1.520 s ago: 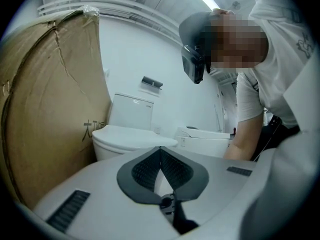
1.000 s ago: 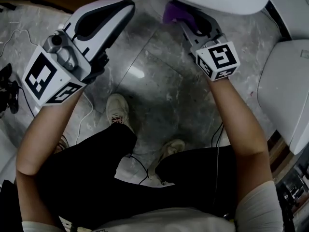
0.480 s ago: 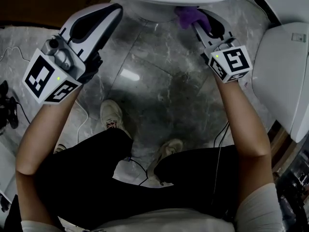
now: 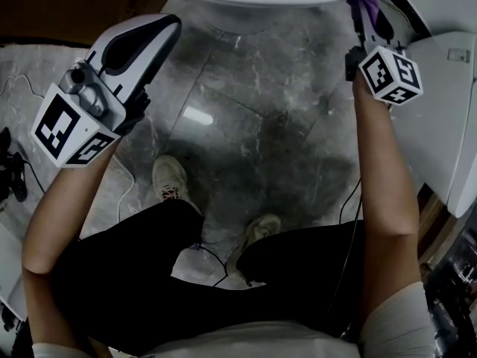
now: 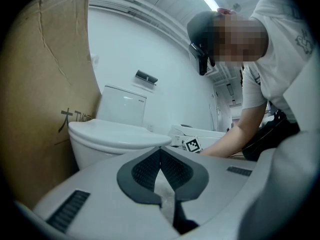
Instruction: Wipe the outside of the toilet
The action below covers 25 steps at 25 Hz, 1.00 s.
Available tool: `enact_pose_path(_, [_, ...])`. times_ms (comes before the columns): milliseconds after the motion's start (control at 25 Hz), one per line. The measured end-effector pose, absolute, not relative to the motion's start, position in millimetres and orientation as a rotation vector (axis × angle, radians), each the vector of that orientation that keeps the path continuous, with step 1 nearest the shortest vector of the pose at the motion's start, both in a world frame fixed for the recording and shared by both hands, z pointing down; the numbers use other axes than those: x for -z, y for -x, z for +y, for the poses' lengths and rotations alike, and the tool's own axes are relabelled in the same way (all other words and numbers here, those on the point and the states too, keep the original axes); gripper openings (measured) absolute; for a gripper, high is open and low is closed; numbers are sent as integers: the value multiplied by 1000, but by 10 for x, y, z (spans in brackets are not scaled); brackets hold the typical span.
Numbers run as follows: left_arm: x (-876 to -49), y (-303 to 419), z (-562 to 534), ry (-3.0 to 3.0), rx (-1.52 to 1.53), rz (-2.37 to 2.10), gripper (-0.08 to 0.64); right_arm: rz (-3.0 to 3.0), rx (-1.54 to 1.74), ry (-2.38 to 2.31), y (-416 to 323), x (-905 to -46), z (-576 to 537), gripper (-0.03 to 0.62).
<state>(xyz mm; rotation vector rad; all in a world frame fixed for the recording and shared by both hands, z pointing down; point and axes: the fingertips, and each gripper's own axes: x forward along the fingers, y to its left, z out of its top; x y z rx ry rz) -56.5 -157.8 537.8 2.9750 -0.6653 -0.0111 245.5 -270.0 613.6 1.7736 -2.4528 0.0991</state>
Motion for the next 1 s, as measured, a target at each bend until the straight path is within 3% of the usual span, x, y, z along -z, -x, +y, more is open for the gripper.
enact_pose_path(1000, [-5501, 1013, -1511, -2944, -11, -740, 6, -2407, -399, -1322, -214, -8186, -2332, 91])
